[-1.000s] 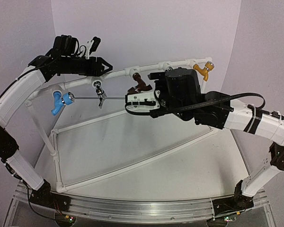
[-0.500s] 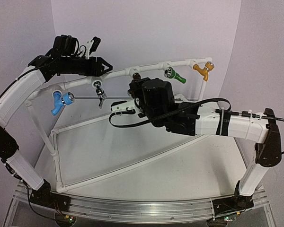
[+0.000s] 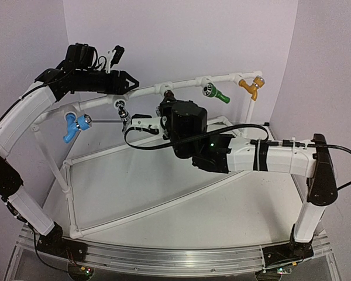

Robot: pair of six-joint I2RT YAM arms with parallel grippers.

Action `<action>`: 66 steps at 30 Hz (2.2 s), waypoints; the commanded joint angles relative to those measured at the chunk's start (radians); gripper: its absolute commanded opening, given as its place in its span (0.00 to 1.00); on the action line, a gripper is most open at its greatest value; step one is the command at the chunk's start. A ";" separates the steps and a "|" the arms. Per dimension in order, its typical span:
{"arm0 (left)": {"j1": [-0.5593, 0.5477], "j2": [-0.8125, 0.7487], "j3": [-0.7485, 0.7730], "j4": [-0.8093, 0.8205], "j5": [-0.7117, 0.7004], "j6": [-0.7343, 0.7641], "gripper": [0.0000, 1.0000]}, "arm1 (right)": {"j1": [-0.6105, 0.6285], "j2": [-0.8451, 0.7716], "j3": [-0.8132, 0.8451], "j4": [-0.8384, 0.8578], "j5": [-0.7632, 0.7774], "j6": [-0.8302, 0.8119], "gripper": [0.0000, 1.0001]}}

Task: Install the water faucets

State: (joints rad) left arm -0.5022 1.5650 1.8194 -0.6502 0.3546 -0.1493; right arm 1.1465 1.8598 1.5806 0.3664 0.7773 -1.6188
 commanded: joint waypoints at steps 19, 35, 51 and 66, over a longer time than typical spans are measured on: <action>-0.022 0.060 -0.031 -0.279 0.045 -0.028 0.57 | -0.153 -0.159 -0.033 -0.066 -0.270 1.631 0.04; -0.022 0.059 -0.041 -0.274 0.043 -0.024 0.57 | -0.274 -0.225 -0.177 -0.055 -0.378 2.443 0.09; -0.022 0.051 -0.046 -0.278 0.038 -0.023 0.56 | -0.279 -0.342 -0.243 -0.067 -0.577 2.234 0.98; -0.022 0.054 -0.064 -0.264 0.050 -0.020 0.57 | -0.267 -0.573 -0.222 -0.535 -0.926 1.428 0.98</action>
State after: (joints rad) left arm -0.5049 1.5735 1.8296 -0.6568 0.3634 -0.1478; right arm 0.8651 1.3064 1.2653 0.0555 -0.0153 0.2250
